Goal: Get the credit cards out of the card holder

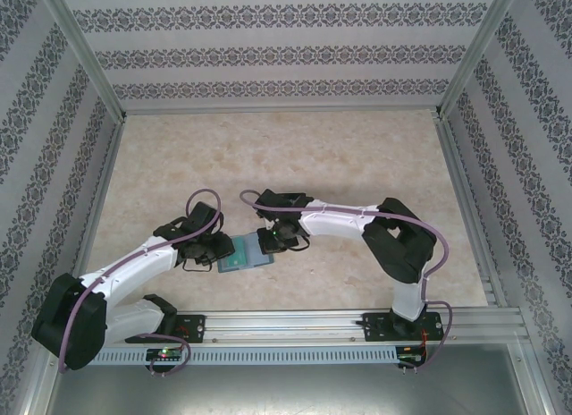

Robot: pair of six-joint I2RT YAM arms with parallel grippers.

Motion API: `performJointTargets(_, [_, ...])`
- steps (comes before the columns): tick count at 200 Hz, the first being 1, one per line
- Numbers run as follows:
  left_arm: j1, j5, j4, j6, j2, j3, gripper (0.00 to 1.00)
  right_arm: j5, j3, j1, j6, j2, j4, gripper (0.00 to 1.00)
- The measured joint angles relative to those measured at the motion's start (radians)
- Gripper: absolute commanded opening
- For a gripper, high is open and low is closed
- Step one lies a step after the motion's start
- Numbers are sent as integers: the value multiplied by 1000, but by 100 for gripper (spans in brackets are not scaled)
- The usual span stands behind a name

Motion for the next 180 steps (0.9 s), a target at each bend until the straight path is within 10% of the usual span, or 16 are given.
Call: performJointTargets(180, [0, -6, 6, 0, 10, -56, 17, -113, 119, 15, -19, -6, 45, 16])
